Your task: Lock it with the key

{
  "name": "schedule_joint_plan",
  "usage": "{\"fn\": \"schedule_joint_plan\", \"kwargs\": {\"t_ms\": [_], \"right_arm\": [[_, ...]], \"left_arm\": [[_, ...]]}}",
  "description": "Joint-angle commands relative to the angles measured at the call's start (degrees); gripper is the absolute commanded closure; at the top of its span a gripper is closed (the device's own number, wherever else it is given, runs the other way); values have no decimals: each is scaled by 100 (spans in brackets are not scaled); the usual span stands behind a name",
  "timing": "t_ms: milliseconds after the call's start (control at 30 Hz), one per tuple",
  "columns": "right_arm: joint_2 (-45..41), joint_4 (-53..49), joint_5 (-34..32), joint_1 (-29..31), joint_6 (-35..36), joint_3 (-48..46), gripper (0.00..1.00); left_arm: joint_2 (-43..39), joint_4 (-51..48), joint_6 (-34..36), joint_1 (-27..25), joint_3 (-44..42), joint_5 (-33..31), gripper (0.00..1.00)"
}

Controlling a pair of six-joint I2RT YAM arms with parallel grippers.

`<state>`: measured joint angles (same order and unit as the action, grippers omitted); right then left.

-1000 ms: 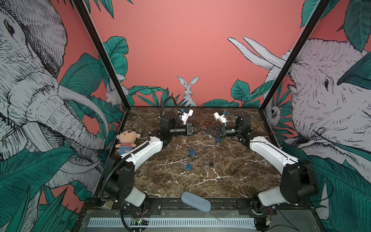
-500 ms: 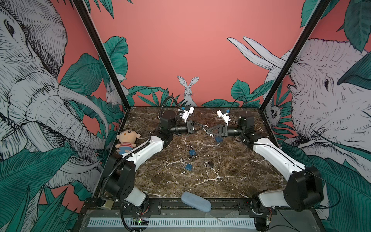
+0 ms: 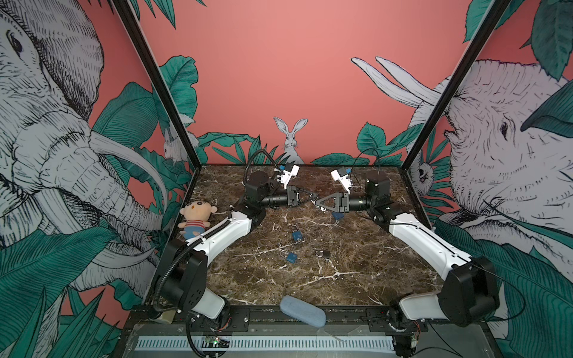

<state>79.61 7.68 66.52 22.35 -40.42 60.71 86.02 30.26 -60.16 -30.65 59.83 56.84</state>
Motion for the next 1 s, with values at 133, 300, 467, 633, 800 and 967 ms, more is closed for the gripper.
{"fn": "schedule_joint_plan", "kwargs": {"t_ms": [133, 300, 467, 633, 800, 967], "right_arm": [[-7, 320, -247, 33, 147, 246, 100], [87, 507, -236, 24, 22, 255, 100], [146, 1053, -244, -20, -321, 88, 74], [86, 1620, -297, -252, -759, -250, 58], [-28, 2053, -245, -380, -1065, -559, 56], [-74, 2418, -166, -376, -1335, -756, 56]], "left_arm": [[-330, -74, -38, -37, -152, 136, 100], [-396, -92, 29, -31, -242, 7, 100], [-409, -85, 6, 96, -294, -273, 100], [-436, 382, -275, 319, -437, -529, 100], [-431, 471, -311, 399, -246, -613, 100], [-385, 430, -259, 411, 30, -623, 100]]}}
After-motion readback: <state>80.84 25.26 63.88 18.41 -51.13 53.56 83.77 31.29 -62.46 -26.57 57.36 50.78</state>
